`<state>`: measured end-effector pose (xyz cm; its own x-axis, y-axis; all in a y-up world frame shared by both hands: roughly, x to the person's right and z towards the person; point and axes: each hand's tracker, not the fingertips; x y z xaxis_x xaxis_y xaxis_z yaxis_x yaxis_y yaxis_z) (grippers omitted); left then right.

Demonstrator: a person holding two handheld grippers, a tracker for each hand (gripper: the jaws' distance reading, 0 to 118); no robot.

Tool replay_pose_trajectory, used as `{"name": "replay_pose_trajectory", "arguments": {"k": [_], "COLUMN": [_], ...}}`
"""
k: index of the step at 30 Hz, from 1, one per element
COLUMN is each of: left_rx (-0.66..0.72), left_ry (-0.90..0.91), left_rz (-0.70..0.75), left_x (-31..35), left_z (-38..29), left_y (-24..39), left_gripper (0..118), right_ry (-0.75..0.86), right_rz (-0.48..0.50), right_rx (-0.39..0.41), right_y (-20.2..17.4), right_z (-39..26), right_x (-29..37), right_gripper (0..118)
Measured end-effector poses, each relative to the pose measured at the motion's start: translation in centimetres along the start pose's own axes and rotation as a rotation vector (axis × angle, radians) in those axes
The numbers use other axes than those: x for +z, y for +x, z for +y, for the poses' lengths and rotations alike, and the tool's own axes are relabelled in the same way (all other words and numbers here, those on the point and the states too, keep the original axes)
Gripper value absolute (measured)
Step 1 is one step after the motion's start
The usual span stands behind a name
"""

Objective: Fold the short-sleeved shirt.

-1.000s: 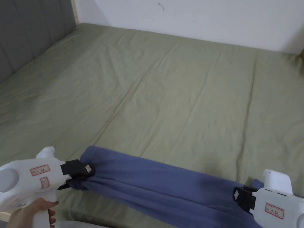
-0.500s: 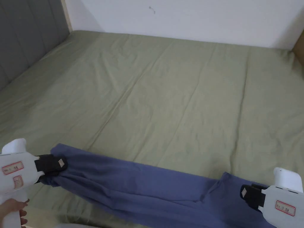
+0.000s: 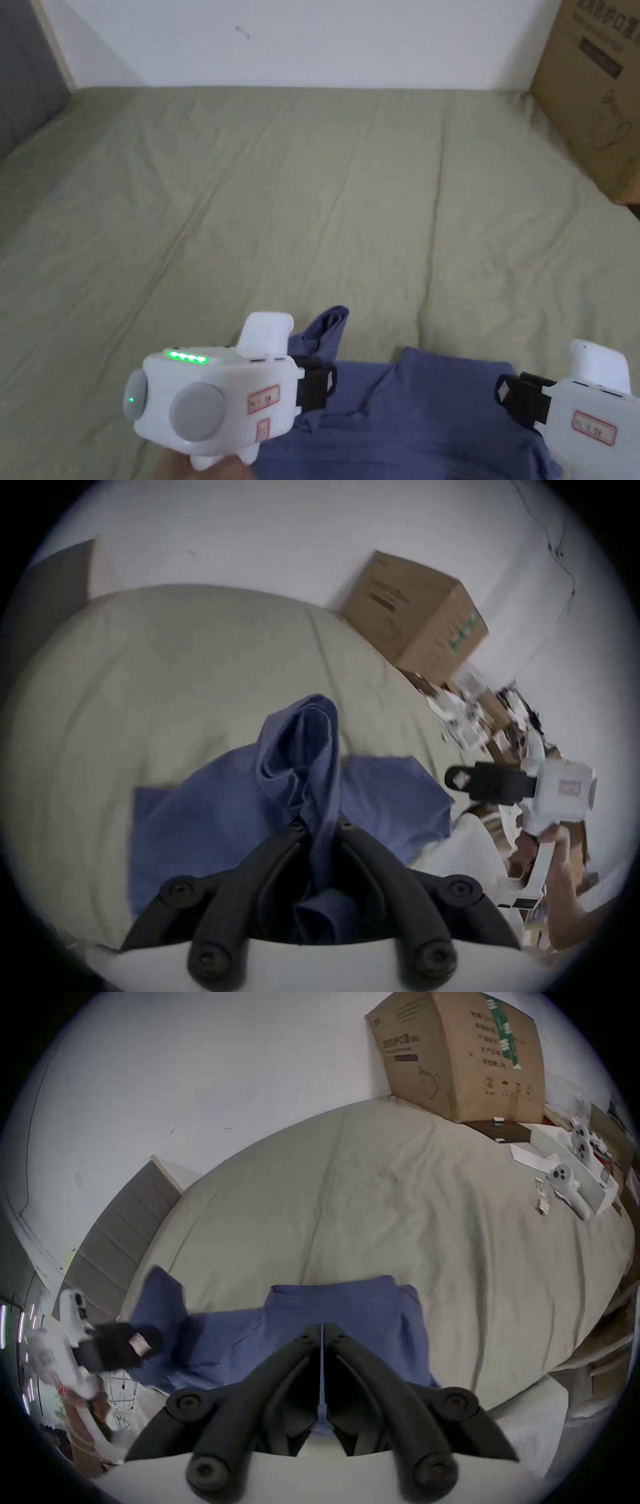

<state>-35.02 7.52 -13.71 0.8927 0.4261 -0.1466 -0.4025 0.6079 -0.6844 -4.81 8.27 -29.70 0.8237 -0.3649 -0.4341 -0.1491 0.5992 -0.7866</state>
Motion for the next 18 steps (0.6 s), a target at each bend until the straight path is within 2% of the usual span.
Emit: {"name": "replay_pose_trajectory", "arguments": {"k": [2,3,4,7,9,11,12,13,14,15,16,18], "left_rx": [-0.005,0.011,0.024,0.023,0.041,0.107,0.144,0.193,0.234,0.237,0.248,0.258], "left_ry": [-0.061,-0.094,-0.122,-0.101,-0.055,0.013,0.035,0.052,0.071,0.089,0.086,0.026], "left_rz": [-0.001,-0.003,-0.012,-0.047,-0.074,-0.06,-0.051,-0.042,-0.005,0.03,0.069,0.106], "left_x": [-2.3,-3.0,-3.5,-2.2,-0.5,1.2,2.2,2.8,3.2,3.2,3.0,2.6], "left_z": [-1.0,-1.3,-1.4,-1.1,-0.2,0.5,0.5,0.6,0.7,0.6,0.3,0.0], "left_y": [0.8,0.9,1.1,0.7,0.3,-1.0,-1.4,-2.3,-3.3,-4.1,-4.4,-4.8], "left_gripper": [17,31,51,86,97,100,99,84,57,20,1,1], "right_ry": [0.0,0.0,0.0,-0.005,-0.002,0.0,0.001,0.001,-0.001,-0.006,-0.01,-0.018], "right_rz": [-0.006,-0.012,-0.015,-0.009,-0.011,-0.016,-0.015,-0.014,-0.011,-0.005,0.001,0.003], "right_rx": [-0.029,-0.039,-0.042,-0.04,-0.032,-0.021,-0.018,-0.015,-0.015,-0.014,-0.013,-0.007], "right_y": [1.1,1.6,2.1,2.8,2.7,2.6,2.6,2.4,2.3,2.3,2.2,1.9], "right_z": [-0.1,-0.2,-0.2,-0.3,-0.4,-0.5,-0.6,-0.7,-0.8,-0.8,-0.9,-1.2], "right_x": [0.4,0.6,0.8,1.6,1.9,1.9,1.9,1.8,1.7,1.5,1.4,1.2], "right_gripper": [1,1,1,1,1,1,1,1,1,1,1,1]}}
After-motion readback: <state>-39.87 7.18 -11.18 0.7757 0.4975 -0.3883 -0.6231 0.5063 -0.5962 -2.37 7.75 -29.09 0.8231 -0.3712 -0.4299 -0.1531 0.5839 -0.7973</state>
